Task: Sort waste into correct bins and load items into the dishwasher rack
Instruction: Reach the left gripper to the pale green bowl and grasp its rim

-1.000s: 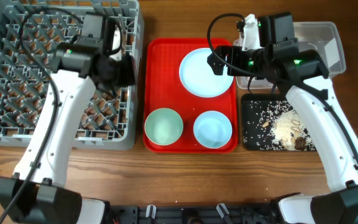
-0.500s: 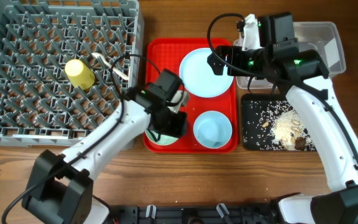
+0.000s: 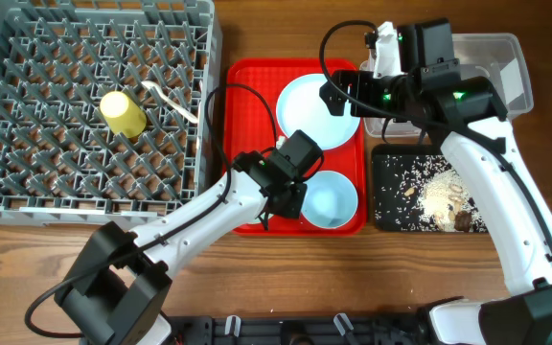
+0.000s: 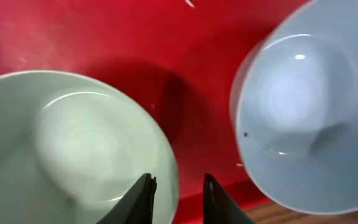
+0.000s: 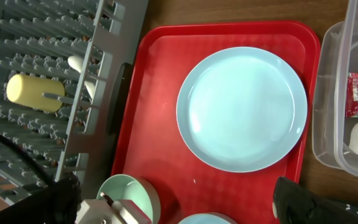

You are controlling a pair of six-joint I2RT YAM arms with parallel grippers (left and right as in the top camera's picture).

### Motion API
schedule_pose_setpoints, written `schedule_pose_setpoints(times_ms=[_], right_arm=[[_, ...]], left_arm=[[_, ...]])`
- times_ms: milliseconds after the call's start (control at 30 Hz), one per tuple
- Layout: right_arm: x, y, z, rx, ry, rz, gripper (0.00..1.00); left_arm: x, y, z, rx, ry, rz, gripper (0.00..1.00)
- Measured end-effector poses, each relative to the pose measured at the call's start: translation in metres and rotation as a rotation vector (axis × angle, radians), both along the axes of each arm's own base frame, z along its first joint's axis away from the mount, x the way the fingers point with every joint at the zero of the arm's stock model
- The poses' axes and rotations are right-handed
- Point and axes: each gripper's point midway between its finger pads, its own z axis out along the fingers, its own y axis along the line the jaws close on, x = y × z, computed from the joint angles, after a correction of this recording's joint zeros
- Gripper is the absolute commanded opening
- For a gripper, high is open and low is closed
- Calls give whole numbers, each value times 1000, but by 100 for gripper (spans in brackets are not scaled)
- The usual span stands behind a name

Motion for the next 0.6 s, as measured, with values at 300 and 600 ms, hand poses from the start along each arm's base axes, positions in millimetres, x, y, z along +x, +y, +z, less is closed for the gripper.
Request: schedule_pose_setpoints(times_ms=[300, 600], right_arm=[[0, 0, 0, 0, 0, 0, 100], [0, 0, 0, 0, 0, 0, 99]], left_arm=[[0, 2, -38, 64, 58, 20, 13], [3, 12, -45, 127, 44, 33, 24]])
